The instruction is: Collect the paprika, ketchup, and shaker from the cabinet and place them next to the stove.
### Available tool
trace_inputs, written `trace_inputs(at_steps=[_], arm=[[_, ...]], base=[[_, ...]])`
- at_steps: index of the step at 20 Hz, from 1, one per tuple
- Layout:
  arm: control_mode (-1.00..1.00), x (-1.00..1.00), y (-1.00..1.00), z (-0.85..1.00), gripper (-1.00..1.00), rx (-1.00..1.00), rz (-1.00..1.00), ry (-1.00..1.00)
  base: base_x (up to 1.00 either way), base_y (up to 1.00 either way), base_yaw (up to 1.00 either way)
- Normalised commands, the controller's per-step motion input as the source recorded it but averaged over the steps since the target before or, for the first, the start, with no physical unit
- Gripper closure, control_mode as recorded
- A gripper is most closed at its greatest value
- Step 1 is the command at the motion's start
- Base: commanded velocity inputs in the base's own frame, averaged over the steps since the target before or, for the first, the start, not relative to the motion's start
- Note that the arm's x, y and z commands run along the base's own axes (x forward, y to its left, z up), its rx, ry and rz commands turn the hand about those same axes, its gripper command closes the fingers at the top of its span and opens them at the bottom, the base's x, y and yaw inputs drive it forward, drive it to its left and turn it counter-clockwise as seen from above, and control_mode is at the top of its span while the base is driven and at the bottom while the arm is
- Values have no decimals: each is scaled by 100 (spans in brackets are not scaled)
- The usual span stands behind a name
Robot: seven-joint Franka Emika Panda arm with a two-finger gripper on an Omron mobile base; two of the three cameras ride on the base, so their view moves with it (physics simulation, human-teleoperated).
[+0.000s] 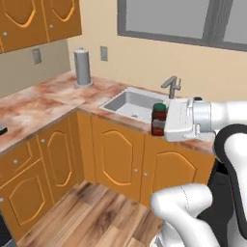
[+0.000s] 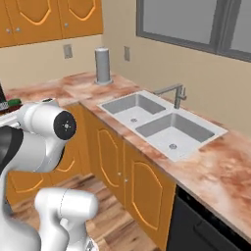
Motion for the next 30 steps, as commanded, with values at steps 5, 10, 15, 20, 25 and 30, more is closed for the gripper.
trace_inputs(at_steps=[5,10,15,20,25,30], arm=[[100,0,0,0,100,0,0,0],[100,0,0,0,100,0,0,0],[100,0,0,0,100,0,0,0],[100,0,0,0,100,0,0,0],[100,0,0,0,100,0,0,0],[100,0,0,0,100,0,0,0]], base=[[10,89,42],[54,59,40],[66,14,35],[47,11,34],[56,5,38],[67,0,31]])
